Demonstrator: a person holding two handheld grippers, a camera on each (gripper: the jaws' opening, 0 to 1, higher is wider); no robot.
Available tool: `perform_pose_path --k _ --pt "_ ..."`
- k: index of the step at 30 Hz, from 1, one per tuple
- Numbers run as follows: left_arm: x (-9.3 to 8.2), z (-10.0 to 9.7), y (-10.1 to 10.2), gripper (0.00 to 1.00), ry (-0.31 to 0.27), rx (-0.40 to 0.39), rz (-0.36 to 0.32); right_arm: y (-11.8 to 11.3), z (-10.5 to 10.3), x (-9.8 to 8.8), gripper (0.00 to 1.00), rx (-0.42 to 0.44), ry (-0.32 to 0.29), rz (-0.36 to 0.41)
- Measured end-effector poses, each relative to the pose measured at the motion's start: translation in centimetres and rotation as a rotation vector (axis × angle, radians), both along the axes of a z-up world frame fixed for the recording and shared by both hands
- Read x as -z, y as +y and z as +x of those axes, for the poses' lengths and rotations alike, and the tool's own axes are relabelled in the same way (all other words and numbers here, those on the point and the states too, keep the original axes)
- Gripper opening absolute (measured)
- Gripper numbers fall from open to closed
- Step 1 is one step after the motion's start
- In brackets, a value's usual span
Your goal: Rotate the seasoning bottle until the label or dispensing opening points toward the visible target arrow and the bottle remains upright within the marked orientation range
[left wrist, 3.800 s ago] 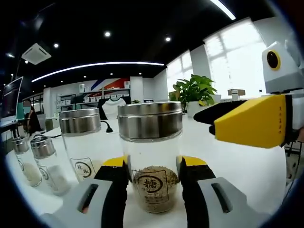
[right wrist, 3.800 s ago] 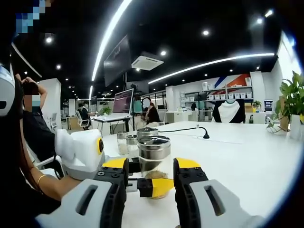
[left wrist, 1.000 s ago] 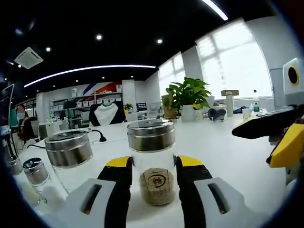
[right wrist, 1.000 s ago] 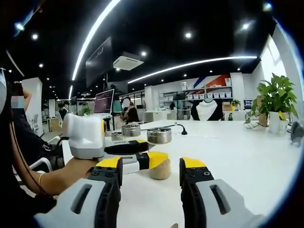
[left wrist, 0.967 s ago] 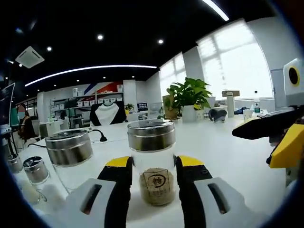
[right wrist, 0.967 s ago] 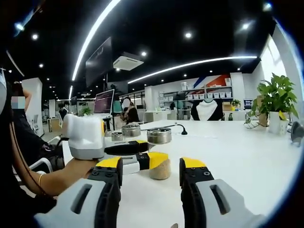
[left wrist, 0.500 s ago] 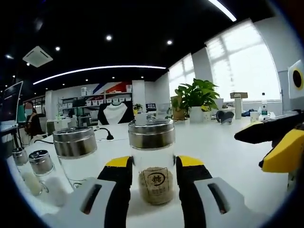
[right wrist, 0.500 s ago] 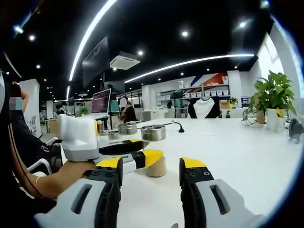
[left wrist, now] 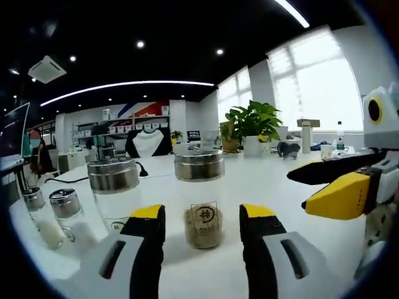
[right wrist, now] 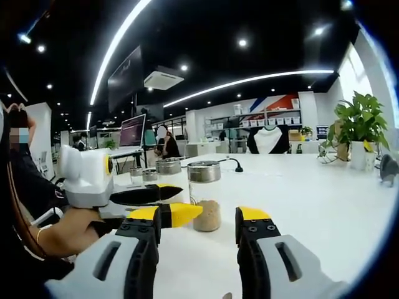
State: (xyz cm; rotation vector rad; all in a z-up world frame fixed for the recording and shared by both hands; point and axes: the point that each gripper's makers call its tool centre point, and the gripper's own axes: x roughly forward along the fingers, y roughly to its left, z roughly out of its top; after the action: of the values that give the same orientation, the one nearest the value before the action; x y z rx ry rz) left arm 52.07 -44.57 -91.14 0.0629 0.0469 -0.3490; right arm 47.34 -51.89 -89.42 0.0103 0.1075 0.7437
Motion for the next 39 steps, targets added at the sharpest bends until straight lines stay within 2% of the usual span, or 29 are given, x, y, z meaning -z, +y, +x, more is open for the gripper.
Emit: perform_pose_path --k 5,7,15,19,22,27,28,29,30,34,39 --pt "-0.2 -1.4 0.3 0.59 -0.031 0.012 0.088 0.5 -0.8 0.7 0.48 0.005 0.006 -0.014" --pt "-0.2 -2.1 0.7 0.61 -0.039 0.007 0.1 0.7 -1.1 0.8 0.48 0.007 0.006 -0.014" --pt "-0.8 -3.1 2.5 0.68 -0.024 0.012 0.074 1.2 -1.8 1.1 0.49 0.007 0.009 -0.022" --pt "-1.7 -3.5 4.5 0.7 -0.038 -0.03 0.067 1.2 -2.1 0.7 0.5 0.019 -0.002 -0.013" --pt "-2.8 -4.4 6.6 0.71 -0.078 -0.084 0.043 1.1 -2.5 1.1 0.51 0.035 -0.004 -0.022" --pt "-3.1 -5.1 8.9 0.75 -0.075 -0.117 0.039 1.1 -2.9 1.4 0.53 0.037 0.004 0.0" --pt "-3.2 -5.3 9.4 0.77 -0.079 -0.129 0.028 1.2 -3.1 1.5 0.53 0.035 0.005 -0.001" --pt "-3.7 -5.4 9.8 0.79 -0.091 -0.14 -0.026 1.2 -3.1 1.5 0.53 0.035 0.005 -0.001" --pt "-3.9 -5.5 10.0 0.81 -0.092 -0.142 -0.052 1.3 -3.1 1.5 0.54 0.036 0.004 0.0" --pt "-3.7 -6.2 11.7 0.82 -0.09 -0.18 0.002 1.6 -3.4 1.6 0.57 0.035 0.009 0.007" --pt "-4.2 -7.6 13.5 0.82 -0.121 -0.214 -0.004 1.9 -4.0 1.5 0.59 0.037 0.004 0.012"
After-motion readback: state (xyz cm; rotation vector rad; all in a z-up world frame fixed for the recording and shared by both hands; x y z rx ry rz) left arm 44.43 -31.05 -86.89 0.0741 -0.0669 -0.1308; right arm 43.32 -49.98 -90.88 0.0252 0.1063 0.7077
